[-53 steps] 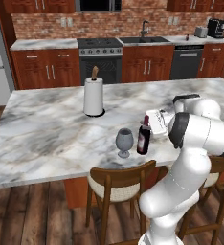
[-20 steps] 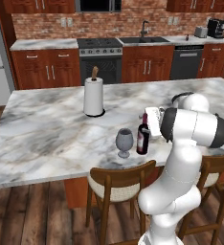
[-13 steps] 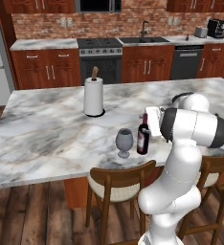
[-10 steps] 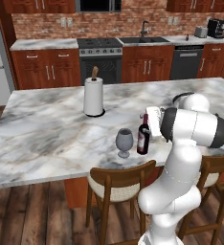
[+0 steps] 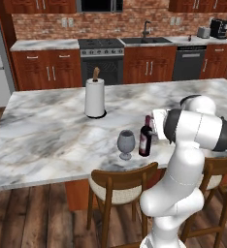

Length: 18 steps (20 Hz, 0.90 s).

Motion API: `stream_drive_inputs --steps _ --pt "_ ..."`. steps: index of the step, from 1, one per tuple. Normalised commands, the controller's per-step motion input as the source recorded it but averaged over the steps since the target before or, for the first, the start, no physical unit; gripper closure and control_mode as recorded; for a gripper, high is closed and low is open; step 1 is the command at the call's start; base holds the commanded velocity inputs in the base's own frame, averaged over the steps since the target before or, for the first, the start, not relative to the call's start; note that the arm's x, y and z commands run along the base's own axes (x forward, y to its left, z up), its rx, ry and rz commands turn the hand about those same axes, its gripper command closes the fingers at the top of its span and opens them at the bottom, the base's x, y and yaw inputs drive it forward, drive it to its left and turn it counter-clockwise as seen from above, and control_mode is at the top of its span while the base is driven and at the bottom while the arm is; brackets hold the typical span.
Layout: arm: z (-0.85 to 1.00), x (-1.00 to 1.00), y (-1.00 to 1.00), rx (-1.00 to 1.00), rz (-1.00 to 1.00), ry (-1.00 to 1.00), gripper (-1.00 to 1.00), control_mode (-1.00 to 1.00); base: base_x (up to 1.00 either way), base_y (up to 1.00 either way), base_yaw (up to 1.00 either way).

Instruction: There is a wine glass and glass cup on the dining counter. Place the wine bottle next to the wine glass and the juice bottle next to the glass cup.

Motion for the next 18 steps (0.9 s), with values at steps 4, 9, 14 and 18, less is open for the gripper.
stream_drive_inputs --steps 4,9,14,18 --pt "0.0 -0.11 -0.19 0.02 0.0 0.0 -1.0 -1.0 0.0 0.0 0.0" --pt "0.04 -0.12 -0.32 0.06 0.0 0.0 -1.0 -1.0 0.0 0.0 0.0" --pt "0.13 -0.22 -0.27 0.02 0.0 0.01 -1.0 -1.0 0.0 0.0 0.0" --pt "0.16 -0.3 -0.17 0.0 -0.06 0.02 -1.0 -1.0 0.0 0.0 0.0"
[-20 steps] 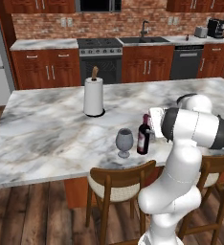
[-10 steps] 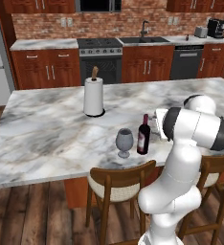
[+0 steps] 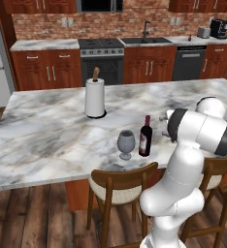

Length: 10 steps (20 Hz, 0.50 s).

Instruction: There is a wine glass and glass cup on the dining counter. Place the wine bottle next to the wine glass and the juice bottle next to the glass cup.

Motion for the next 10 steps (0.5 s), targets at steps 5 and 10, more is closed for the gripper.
stream_drive_inputs --steps 5,10 --pt "0.19 -0.42 -0.03 0.0 -0.13 0.0 -1.0 -1.0 0.0 0.0 0.0" --pt "0.22 -0.59 0.0 -0.03 -0.15 -0.06 -1.0 -1.0 0.0 0.0 0.0"
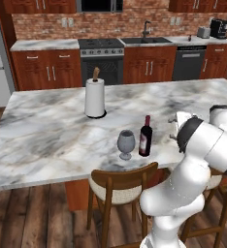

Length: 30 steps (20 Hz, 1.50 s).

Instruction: There is a wine glass and glass cup on the dining counter. Place the wine bottle next to the wine glass and the juice bottle next to the glass cup.

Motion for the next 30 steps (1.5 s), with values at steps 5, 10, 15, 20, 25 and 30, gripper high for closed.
stream_drive_inputs --steps 5,10,15,20,25,30 --pt "0.2 -0.56 0.09 -0.1 -0.19 -0.03 -1.0 -1.0 0.0 0.0 0.0" --pt "0.25 -0.46 0.06 -0.13 -0.12 0.0 -1.0 -1.0 0.0 0.0 0.0" --pt "0.25 -0.45 0.08 -0.12 -0.05 0.0 -1.0 -1.0 0.0 0.0 0.0" --pt "0.25 -0.43 0.08 -0.12 0.0 0.06 -1.0 -1.0 0.0 0.0 0.0" --pt "0.18 -0.33 0.03 -0.03 0.0 0.24 -1.0 -1.0 0.0 0.0 0.0" --pt "0.19 -0.31 0.0 0.0 0.0 0.29 -1.0 -1.0 0.0 0.0 0.0"
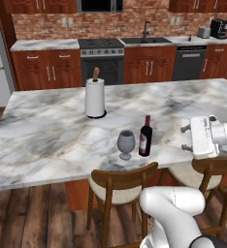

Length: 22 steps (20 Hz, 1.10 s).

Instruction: There is a wine glass and glass cup on the dining counter. Place the wine bottle next to the wine glass and the juice bottle next to the glass cup.

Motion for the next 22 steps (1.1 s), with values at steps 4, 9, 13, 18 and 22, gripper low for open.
stream_drive_inputs --steps 4,9,13,18,22 --pt "0.14 -0.29 0.0 0.0 0.0 0.28 -1.0 -1.0 0.0 0.0 0.0" --pt "0.04 -0.37 0.03 0.0 0.0 0.03 -1.0 -1.0 0.0 0.0 0.0" --pt "-0.03 -0.42 0.09 -0.04 -0.1 -0.1 -1.0 -1.0 0.0 0.0 0.0" --pt "0.0 -0.16 0.01 0.0 -0.24 -0.01 -1.0 -1.0 0.0 0.0 0.0" --pt "0.0 0.0 0.0 0.0 -0.08 0.0 -1.0 -1.0 0.0 0.0 0.0"
